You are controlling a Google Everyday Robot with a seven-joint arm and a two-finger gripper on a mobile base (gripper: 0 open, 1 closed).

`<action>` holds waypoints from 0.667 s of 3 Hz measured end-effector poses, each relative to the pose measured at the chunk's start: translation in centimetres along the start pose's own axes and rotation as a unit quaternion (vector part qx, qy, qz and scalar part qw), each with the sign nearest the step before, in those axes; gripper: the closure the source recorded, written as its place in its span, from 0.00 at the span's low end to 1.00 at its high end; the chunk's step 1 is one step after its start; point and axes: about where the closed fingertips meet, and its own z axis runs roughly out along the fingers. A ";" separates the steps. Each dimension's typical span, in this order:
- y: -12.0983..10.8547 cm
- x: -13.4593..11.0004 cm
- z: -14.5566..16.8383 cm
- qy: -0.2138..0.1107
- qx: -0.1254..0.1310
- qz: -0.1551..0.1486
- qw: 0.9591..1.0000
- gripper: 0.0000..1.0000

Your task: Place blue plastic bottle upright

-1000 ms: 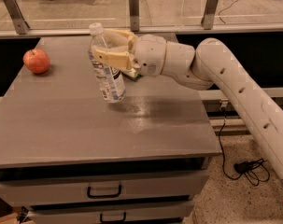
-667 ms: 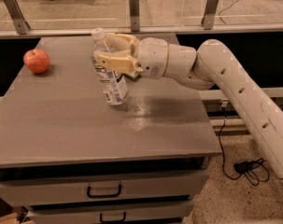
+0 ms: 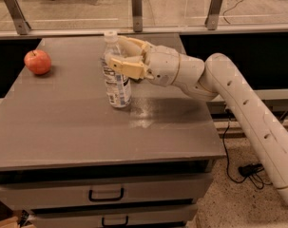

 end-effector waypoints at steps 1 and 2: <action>-0.3 -0.1 -0.7 -0.009 0.002 -0.001 1.000 0.83; -0.1 -0.2 -0.4 -0.009 0.000 -0.001 1.000 0.59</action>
Offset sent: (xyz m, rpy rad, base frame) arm 0.0018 -0.0063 -0.0003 0.0174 -0.0032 -0.0006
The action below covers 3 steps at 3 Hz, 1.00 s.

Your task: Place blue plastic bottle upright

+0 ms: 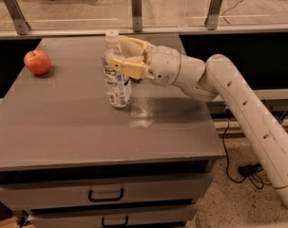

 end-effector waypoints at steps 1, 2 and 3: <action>0.1 -0.1 0.3 0.000 -0.002 0.000 1.000 0.36; 0.2 -0.1 0.5 -0.001 -0.005 0.000 1.000 0.12; 0.4 -0.2 0.8 -0.001 -0.007 0.000 1.000 0.00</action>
Offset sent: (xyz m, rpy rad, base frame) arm -0.0010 0.0021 0.0008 -0.0005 -0.0014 0.0038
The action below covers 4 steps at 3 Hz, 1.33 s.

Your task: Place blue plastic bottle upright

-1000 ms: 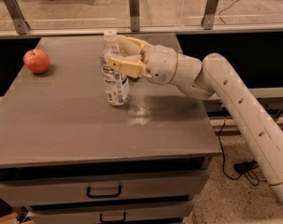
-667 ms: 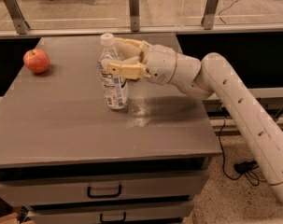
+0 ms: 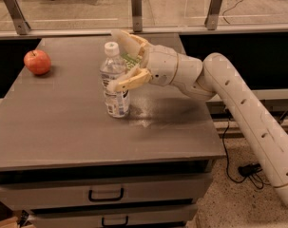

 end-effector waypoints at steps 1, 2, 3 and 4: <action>0.0 0.0 0.0 0.000 0.000 0.000 1.000 0.00; -0.1 -0.3 -0.3 0.011 0.001 0.000 1.000 0.00; -1.3 -2.7 -3.8 0.057 0.019 -0.011 0.998 0.00; -3.9 -8.2 -9.5 0.123 0.078 -0.054 0.988 0.00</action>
Offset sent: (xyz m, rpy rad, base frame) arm 0.0019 -0.0146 0.0040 -0.0484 0.0095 -0.0295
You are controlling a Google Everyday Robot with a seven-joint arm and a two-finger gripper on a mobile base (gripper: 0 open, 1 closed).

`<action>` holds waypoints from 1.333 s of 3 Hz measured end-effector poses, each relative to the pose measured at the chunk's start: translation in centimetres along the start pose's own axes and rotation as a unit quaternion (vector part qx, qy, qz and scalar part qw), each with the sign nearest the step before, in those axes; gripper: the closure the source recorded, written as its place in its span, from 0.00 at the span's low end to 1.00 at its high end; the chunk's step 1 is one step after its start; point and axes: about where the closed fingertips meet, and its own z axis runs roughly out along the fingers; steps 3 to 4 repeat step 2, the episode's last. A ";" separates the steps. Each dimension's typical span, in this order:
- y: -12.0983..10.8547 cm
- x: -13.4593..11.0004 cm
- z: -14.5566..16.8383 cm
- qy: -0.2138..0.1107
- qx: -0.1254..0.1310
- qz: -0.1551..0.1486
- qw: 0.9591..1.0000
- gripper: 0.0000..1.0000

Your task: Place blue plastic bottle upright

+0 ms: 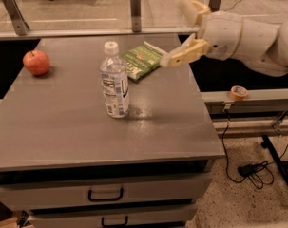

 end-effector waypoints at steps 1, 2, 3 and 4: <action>-4.1 -5.8 -4.2 0.047 0.061 -0.075 0.994 0.00; -5.4 -7.6 -5.5 0.042 0.080 -0.090 0.992 0.00; -5.4 -7.6 -5.5 0.042 0.080 -0.090 0.992 0.00; -5.4 -7.6 -5.5 0.042 0.080 -0.090 0.992 0.00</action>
Offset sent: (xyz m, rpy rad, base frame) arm 0.0054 -0.0445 0.0538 -0.0714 -0.1000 -0.1383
